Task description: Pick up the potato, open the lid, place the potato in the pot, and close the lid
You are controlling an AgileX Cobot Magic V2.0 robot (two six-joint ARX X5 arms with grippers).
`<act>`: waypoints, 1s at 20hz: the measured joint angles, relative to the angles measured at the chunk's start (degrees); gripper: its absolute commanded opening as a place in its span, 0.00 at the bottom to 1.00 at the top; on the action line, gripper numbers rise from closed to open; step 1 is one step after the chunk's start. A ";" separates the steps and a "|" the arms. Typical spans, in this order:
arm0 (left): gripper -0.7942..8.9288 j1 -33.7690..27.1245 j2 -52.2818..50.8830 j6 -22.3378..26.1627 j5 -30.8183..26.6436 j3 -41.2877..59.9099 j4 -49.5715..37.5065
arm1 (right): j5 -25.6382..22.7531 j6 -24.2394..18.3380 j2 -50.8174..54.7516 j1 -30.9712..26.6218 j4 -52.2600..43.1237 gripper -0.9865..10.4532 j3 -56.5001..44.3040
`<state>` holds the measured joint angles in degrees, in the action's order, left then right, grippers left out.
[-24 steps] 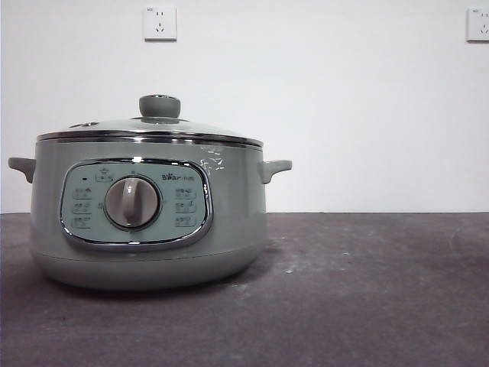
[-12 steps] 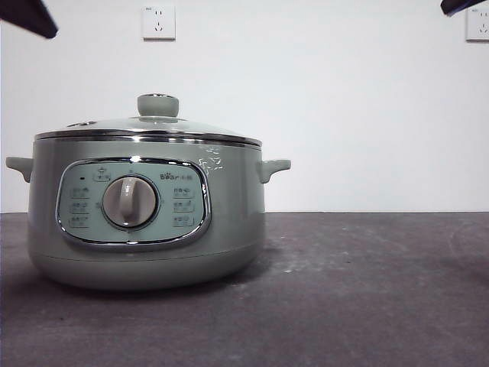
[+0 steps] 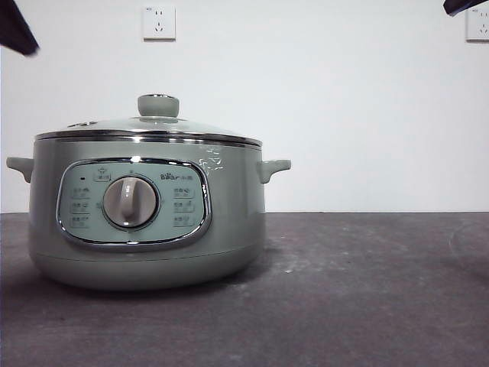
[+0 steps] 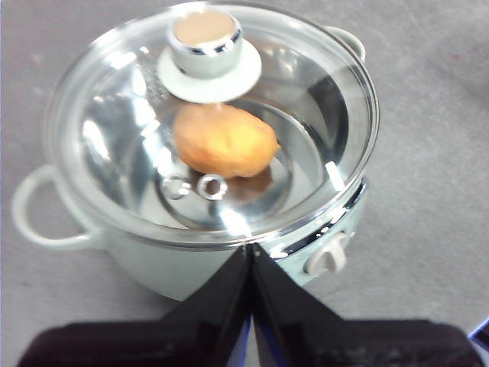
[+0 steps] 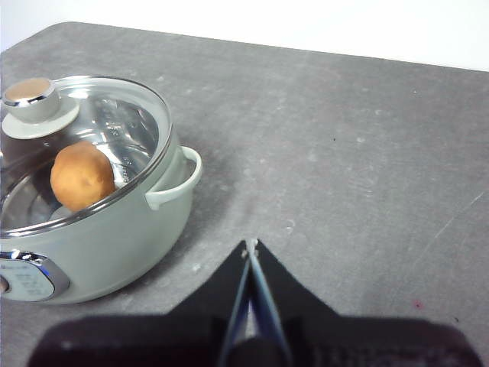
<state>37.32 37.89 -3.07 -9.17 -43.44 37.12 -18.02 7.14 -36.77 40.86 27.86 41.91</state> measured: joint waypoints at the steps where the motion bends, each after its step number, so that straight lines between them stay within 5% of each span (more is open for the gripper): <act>1: 0.08 -1.81 -2.36 0.70 0.39 -0.02 -0.57 | 0.00 0.00 0.00 -0.02 0.00 0.07 0.00; 5: 0.08 -13.90 -10.51 1.11 0.85 3.72 -9.97 | 0.00 0.00 0.00 0.00 0.00 0.07 0.00; 11: 0.08 -33.09 -23.65 0.46 7.50 23.80 -23.63 | 0.00 0.02 0.00 -0.02 0.00 0.07 0.00; 20: 0.08 -37.94 -35.41 0.20 7.74 41.31 -24.85 | 0.00 0.02 0.00 0.00 0.00 0.07 0.00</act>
<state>-0.62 2.48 -2.87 -1.43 -2.13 12.27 -18.02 7.16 -36.77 40.86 27.86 41.91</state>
